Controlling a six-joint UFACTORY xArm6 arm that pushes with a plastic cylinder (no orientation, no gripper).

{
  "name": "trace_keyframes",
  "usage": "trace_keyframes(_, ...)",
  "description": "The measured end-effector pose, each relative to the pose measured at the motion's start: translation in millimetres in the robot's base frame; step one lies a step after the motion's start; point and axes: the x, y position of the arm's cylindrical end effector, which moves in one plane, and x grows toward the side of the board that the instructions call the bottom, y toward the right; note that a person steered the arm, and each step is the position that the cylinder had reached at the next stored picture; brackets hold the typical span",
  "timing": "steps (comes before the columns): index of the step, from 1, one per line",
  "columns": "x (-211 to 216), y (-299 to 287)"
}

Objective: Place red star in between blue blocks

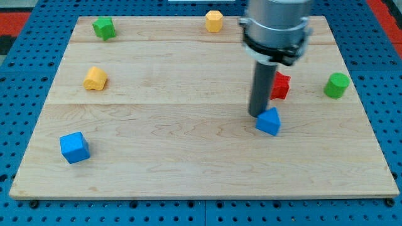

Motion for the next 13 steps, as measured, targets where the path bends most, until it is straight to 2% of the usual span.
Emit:
trace_keyframes(1, 27, 44)
trace_keyframes(2, 56, 57)
trace_keyframes(3, 47, 51)
trace_keyframes(4, -2, 78)
trace_keyframes(6, -59, 65)
trace_keyframes(7, -70, 39)
trace_keyframes(8, -66, -40)
trace_keyframes(9, -80, -78)
trace_keyframes(10, -102, -91)
trace_keyframes(11, -93, -148)
trace_keyframes(13, -59, -137)
